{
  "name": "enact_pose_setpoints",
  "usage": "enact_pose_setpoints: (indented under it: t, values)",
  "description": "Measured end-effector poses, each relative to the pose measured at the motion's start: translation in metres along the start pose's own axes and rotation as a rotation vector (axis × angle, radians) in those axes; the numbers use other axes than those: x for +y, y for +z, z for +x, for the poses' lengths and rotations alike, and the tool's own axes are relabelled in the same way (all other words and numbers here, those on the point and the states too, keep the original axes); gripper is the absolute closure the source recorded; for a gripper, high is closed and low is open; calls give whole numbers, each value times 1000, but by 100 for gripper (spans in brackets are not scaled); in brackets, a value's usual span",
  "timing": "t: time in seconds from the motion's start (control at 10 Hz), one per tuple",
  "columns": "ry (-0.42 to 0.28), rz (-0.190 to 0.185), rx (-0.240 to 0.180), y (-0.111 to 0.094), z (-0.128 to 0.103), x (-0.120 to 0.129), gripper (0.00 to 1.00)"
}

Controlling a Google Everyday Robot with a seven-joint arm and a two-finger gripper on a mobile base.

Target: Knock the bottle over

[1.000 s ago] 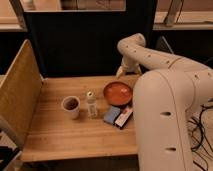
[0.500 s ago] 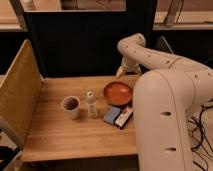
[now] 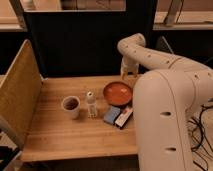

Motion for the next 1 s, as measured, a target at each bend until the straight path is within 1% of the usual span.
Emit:
enact_pose_setpoints:
  t: [0.1,0.3,0.4,0.5,0.7,0.9,1.0]
  values:
    - [0,0,0,0,0,0,75]
    - [-1,1,0,0,0,0,95]
    - [-2,2,0,0,0,0,99]
    - [-9,14,-3,-4,2,-3,100]
    - [-24,66,-15,-25,15,-23,100]
    - [-25,107,-25,-47,36,-44,100]
    - [-28,117,-23,-55,49,-50,100]
